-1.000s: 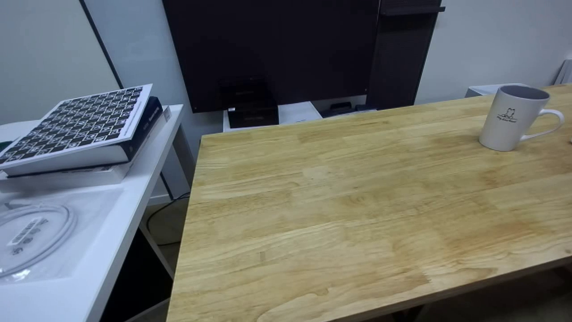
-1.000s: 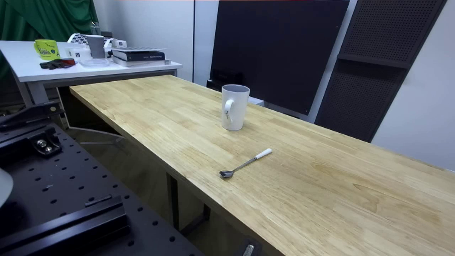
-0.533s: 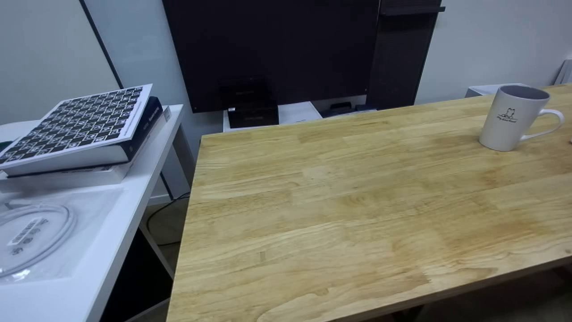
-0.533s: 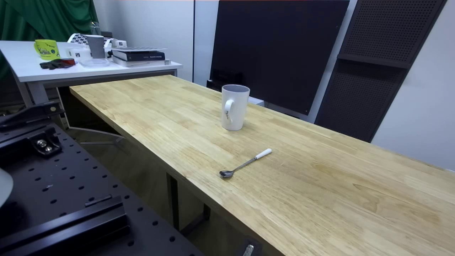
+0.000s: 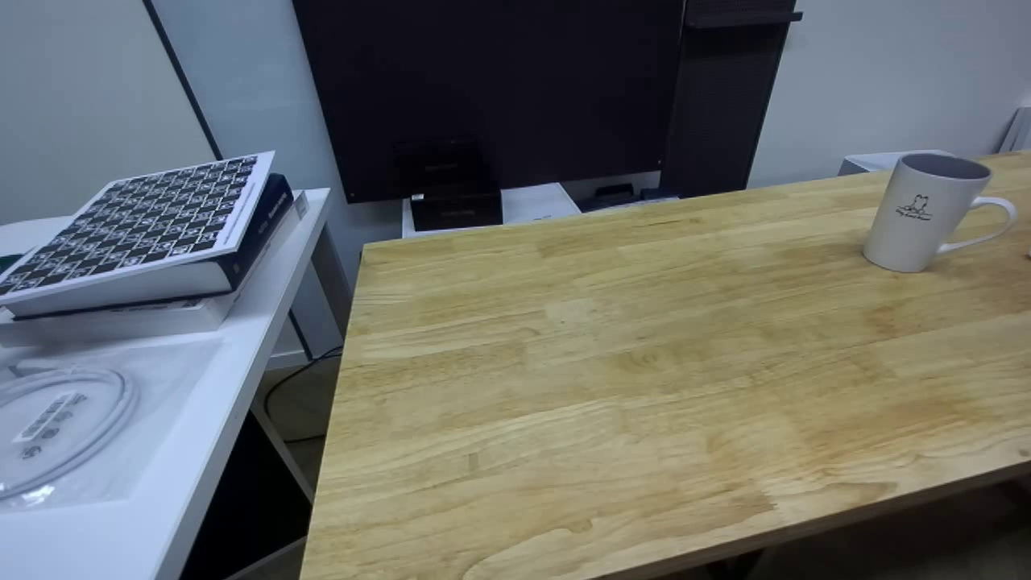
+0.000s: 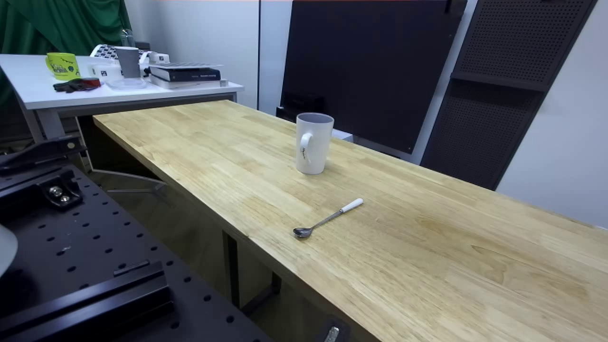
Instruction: Put the spoon in the mug
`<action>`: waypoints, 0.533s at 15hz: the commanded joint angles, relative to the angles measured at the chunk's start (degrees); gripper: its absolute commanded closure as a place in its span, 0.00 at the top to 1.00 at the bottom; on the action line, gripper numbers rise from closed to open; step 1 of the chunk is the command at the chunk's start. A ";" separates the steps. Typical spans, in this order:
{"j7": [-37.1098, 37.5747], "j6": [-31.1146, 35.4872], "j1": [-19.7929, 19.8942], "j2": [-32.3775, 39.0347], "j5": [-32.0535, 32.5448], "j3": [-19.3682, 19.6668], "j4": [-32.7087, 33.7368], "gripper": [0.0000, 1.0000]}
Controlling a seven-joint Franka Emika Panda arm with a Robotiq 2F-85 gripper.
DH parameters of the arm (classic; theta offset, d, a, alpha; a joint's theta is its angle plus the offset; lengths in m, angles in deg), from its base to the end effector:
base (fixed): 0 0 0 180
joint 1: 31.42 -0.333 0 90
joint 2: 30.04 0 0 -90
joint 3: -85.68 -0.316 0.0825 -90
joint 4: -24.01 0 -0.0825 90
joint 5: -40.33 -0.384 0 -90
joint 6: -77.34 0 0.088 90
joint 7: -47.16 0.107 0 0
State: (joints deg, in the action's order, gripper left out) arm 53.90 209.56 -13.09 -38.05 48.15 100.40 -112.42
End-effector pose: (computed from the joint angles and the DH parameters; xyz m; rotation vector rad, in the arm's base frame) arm 0.4048 -0.2672 0.3803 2.9210 -0.9109 0.0705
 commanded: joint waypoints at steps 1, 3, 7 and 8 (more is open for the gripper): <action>3.44 0.55 -1.61 8.24 -0.85 -0.74 5.28 1.00; 2.97 0.53 -2.55 11.23 -1.75 -0.90 7.07 1.00; 1.65 1.31 -4.20 16.16 -3.55 -1.40 10.07 1.00; 1.19 1.77 -4.51 16.97 -4.10 -1.57 10.28 1.00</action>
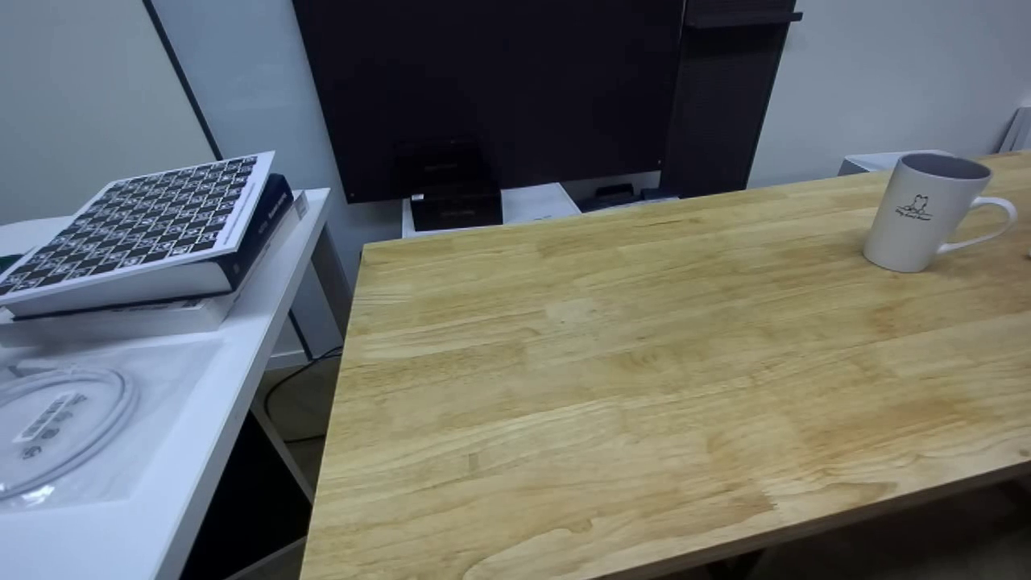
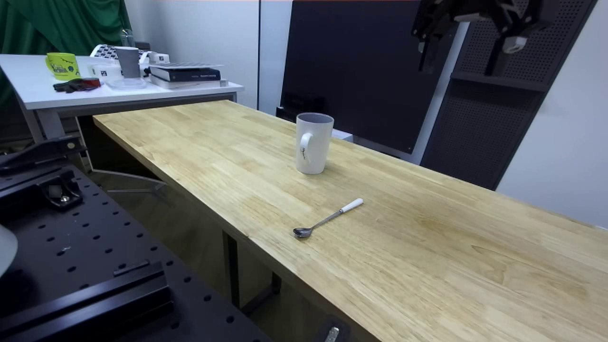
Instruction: Put the spoon in the mug
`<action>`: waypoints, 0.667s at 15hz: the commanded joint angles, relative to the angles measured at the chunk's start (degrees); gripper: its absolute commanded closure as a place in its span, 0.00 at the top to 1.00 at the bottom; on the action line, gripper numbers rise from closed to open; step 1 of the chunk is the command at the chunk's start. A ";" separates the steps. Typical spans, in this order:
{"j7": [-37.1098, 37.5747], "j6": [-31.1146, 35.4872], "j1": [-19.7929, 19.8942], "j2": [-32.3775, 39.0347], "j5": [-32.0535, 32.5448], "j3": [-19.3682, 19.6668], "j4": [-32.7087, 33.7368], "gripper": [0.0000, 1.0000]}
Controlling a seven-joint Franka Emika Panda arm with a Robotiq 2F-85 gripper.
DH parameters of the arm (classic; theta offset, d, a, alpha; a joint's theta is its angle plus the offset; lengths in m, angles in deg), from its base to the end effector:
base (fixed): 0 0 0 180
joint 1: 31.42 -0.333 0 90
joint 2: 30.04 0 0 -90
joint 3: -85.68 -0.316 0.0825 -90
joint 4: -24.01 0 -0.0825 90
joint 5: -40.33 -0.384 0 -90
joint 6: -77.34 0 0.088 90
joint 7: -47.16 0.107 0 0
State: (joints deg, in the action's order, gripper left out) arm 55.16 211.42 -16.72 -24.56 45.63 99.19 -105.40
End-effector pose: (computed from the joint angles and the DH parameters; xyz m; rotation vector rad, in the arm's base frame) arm 0.4657 -0.2512 0.3204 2.9347 -0.8539 -0.0420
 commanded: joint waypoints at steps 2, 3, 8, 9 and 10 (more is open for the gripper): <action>-0.93 0.77 -1.32 4.79 -2.61 -0.72 3.35 1.00; -1.52 1.23 -1.46 5.25 -3.49 -0.96 3.06 1.00; -5.18 4.17 -1.76 7.41 -7.49 -2.24 1.04 1.00; -6.10 4.63 -1.71 8.05 -8.39 -2.53 0.87 1.00; -6.65 5.15 -1.76 8.62 -8.78 -2.68 0.72 1.00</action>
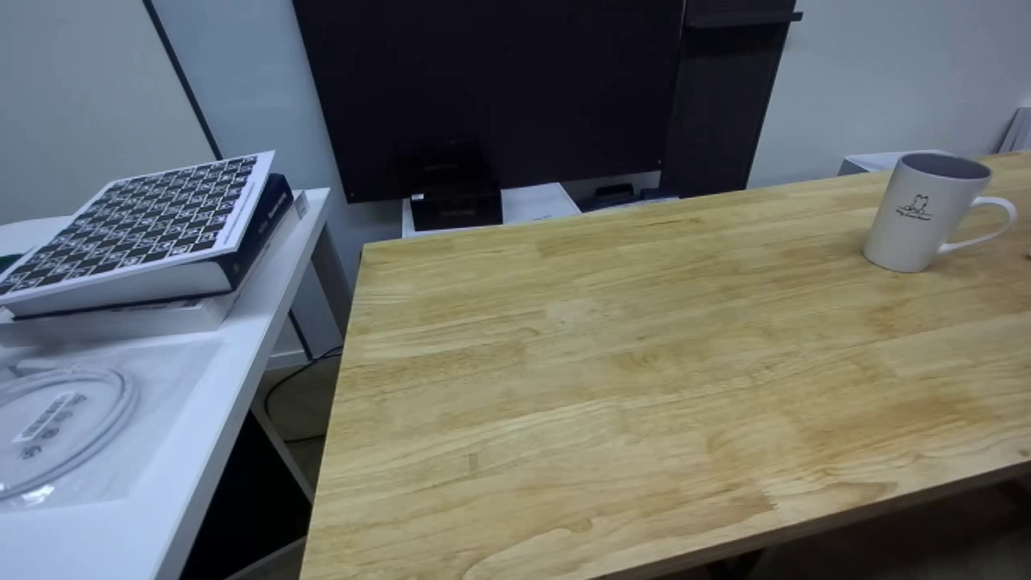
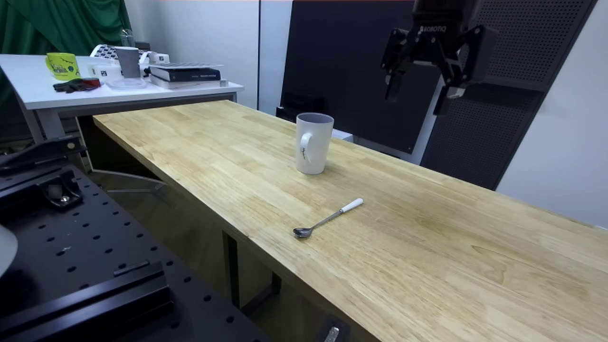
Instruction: Put the spoon in the mug
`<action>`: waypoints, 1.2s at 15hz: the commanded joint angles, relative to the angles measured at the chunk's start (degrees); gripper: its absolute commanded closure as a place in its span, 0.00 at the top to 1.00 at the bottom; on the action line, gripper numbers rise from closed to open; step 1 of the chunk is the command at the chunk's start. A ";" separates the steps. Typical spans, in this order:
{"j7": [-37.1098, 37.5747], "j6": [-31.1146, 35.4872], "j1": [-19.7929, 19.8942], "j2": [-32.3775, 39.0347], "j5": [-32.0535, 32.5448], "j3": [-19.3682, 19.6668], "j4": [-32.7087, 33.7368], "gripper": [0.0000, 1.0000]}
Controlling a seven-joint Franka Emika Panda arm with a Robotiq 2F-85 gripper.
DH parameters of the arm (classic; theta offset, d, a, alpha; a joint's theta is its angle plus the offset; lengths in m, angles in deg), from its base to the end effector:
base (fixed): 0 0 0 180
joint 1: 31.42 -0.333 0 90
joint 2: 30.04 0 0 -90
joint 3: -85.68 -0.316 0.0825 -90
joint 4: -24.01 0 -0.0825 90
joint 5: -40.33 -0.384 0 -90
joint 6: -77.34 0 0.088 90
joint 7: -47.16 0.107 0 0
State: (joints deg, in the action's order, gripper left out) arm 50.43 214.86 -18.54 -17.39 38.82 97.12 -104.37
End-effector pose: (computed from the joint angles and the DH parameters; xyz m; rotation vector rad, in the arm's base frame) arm 0.4892 -0.2213 0.2667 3.0282 -0.7700 -0.0943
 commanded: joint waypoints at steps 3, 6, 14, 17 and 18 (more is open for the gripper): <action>-3.21 3.91 -0.23 3.24 -2.83 -1.41 -1.03 1.00; -4.52 7.45 -0.51 5.05 -3.35 -2.40 -2.11 1.00; -3.56 18.77 -2.64 10.03 -0.81 -2.67 -5.24 1.00; -4.43 21.15 -2.01 11.59 -1.88 -3.55 -5.72 1.00; -4.95 21.89 -1.62 12.11 -2.37 -4.04 -5.72 1.00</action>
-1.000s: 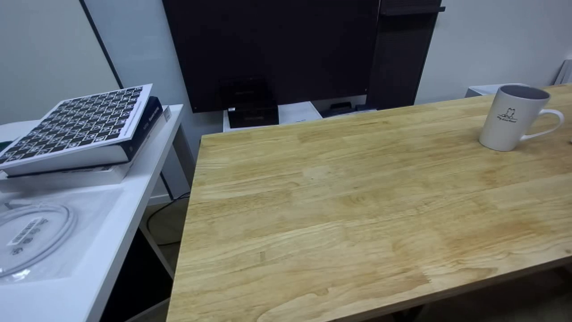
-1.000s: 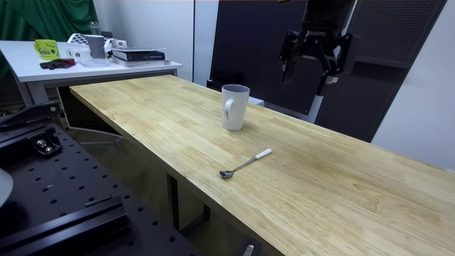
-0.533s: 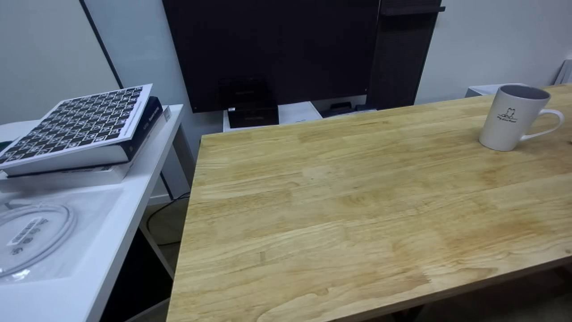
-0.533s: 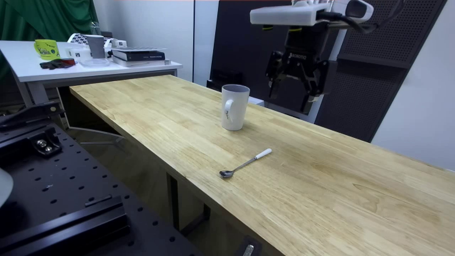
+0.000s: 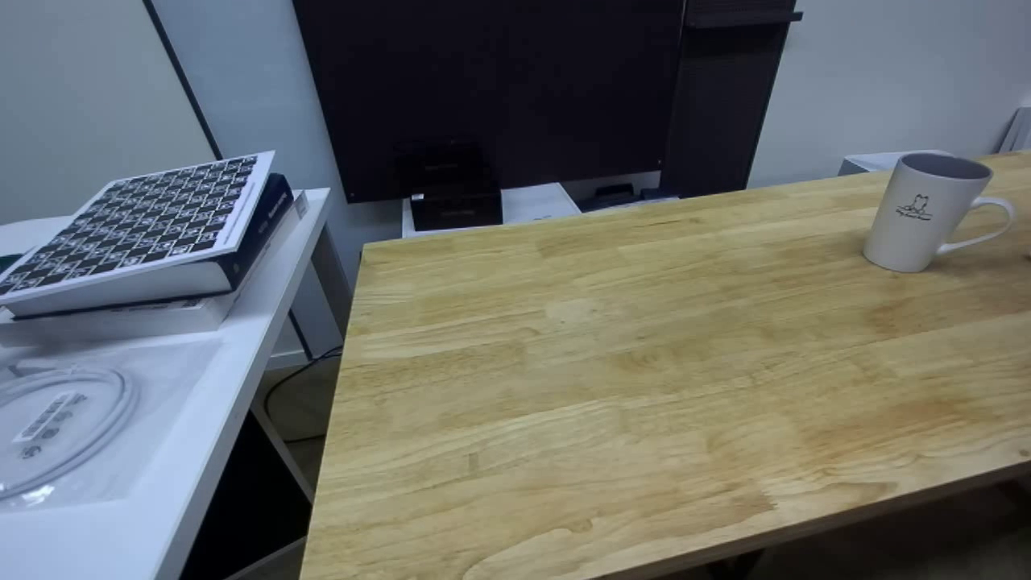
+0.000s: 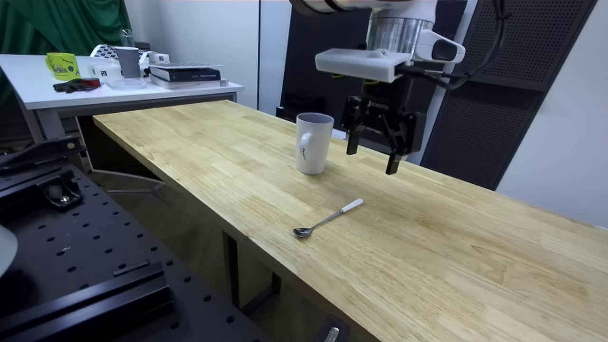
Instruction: Put the spoon in the mug
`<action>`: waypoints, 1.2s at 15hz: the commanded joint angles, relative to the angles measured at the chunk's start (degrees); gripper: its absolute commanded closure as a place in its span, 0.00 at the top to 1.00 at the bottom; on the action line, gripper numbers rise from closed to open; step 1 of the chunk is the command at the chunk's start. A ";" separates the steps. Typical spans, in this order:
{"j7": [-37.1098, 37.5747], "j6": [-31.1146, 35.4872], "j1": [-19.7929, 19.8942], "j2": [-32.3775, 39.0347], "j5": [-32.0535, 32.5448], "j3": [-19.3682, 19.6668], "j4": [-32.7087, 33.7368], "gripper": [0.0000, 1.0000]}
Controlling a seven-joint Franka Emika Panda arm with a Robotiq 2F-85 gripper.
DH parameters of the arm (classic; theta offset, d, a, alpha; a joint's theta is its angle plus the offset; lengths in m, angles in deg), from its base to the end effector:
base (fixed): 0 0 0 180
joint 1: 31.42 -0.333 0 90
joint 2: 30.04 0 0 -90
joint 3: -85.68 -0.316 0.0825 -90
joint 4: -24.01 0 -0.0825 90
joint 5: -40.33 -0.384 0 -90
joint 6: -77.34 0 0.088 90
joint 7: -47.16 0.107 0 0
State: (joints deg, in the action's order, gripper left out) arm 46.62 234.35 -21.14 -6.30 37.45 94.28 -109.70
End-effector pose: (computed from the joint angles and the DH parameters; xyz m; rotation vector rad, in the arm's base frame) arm 0.4846 -0.1720 0.1609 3.0533 -0.5461 -0.0135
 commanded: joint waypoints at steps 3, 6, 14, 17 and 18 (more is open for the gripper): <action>-2.34 3.75 1.49 2.47 -1.28 -2.03 0.02 1.00; -1.38 2.35 0.56 2.38 -0.27 -1.18 -0.08 1.00; -1.37 2.08 0.56 2.99 -0.24 -1.17 0.29 1.00; -1.48 6.05 0.73 4.29 -0.77 -1.75 0.02 1.00; -2.32 7.84 1.26 4.72 -1.18 -2.59 -0.18 1.00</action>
State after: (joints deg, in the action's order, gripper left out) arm 45.08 238.43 -20.82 -2.92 36.99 93.20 -109.67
